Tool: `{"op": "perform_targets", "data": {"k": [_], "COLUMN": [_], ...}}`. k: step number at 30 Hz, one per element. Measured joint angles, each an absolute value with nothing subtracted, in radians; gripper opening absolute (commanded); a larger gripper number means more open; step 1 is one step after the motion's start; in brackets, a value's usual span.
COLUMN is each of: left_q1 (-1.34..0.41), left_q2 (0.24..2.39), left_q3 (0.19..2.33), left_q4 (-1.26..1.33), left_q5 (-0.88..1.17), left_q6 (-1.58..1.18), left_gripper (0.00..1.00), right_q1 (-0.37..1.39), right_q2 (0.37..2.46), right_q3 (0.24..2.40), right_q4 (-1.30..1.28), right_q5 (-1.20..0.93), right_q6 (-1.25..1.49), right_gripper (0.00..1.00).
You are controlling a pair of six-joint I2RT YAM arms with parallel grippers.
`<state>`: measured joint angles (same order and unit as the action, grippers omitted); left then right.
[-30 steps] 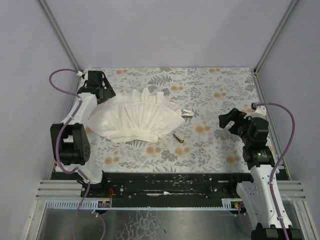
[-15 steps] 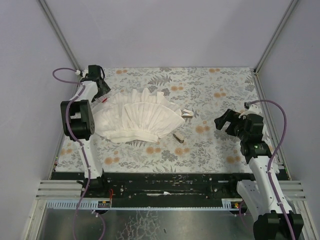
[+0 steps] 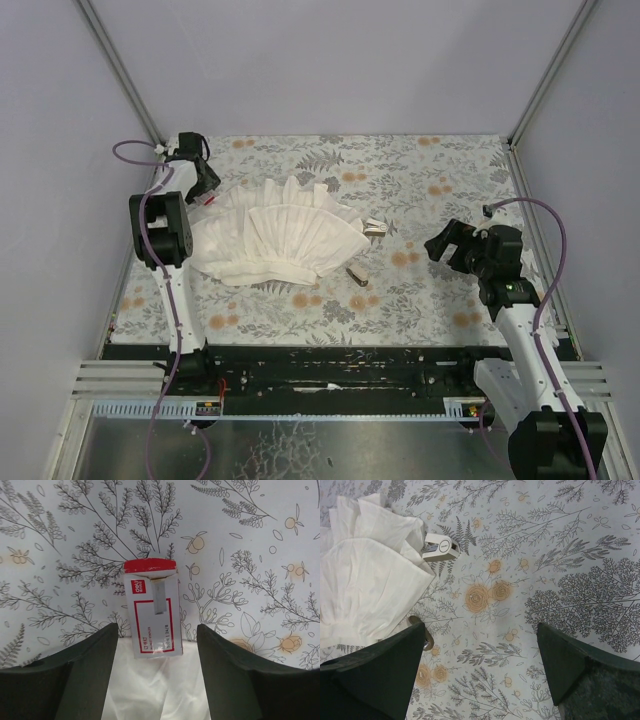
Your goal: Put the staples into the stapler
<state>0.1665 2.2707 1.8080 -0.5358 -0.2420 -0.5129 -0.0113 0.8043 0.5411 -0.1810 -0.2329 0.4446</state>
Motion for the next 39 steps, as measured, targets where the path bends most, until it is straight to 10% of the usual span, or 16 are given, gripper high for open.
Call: {"op": "perform_targets", "data": {"k": [39], "left_q1": [0.178], "left_q2": [2.327], "left_q3": [1.867], "left_q4": [-0.531], "left_q5": [-0.186], "left_q6": [-0.469], "left_gripper": [0.41], "right_q1": [-0.011], "right_q2": [0.902], "right_q3": [0.541], "right_q4": [-0.174], "right_q5": [-0.257], "right_q6": [0.441], "right_gripper": [1.0]}}
